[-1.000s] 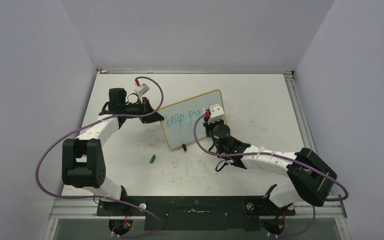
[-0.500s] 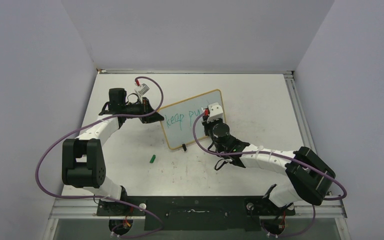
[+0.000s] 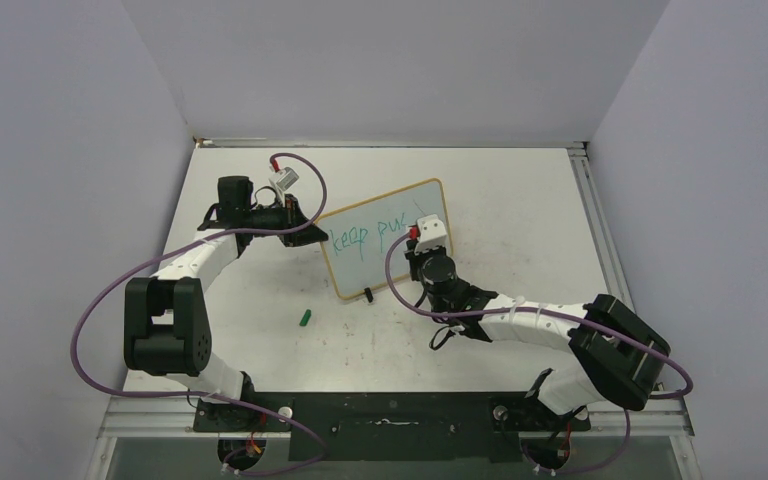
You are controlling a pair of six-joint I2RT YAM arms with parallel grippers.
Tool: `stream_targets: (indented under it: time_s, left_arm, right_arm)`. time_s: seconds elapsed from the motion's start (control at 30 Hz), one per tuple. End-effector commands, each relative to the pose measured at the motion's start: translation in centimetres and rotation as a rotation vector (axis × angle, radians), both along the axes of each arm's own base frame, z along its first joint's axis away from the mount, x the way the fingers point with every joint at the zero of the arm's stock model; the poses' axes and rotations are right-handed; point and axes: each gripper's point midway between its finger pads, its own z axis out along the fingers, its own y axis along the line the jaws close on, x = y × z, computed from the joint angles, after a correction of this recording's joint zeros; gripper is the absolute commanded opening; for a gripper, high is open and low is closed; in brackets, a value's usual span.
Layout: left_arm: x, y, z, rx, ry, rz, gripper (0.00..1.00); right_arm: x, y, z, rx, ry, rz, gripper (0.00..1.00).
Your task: Write a sentence on the whiteboard
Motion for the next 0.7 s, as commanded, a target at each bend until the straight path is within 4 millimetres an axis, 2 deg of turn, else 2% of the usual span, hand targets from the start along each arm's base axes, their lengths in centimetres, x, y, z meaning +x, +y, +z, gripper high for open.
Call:
stream_targets:
  time_s: [0.0, 0.17, 0.4, 0.53, 0.67]
  left_arm:
    - [0.9, 0.2, 2.1, 0.009, -0.075, 0.01, 0.0]
    - [0.9, 0.2, 2.1, 0.01, -0.077, 0.011, 0.0]
    - [1.0, 0.3, 2.1, 0.012, -0.077, 0.013, 0.0]
    - [1.1, 0.3, 2.1, 0.013, -0.078, 0.016, 0.0]
    - [1.1, 0.3, 2.1, 0.013, -0.079, 0.015, 0.0]
  right_arm:
    - [0.3, -0.9, 0.3, 0.021, -0.002, -0.053, 0.05]
    - [-0.1, -0.9, -0.6, 0.024, 0.022, -0.045, 0.05]
    - [-0.9, 0.5, -0.8, 0.018, 0.022, -0.001, 0.05]
    - [-1.0, 0.7, -0.1, 0.032, 0.008, 0.0, 0.05]
    - [-1.1, 0.6, 1.9, 0.071, -0.025, 0.007, 0.05]
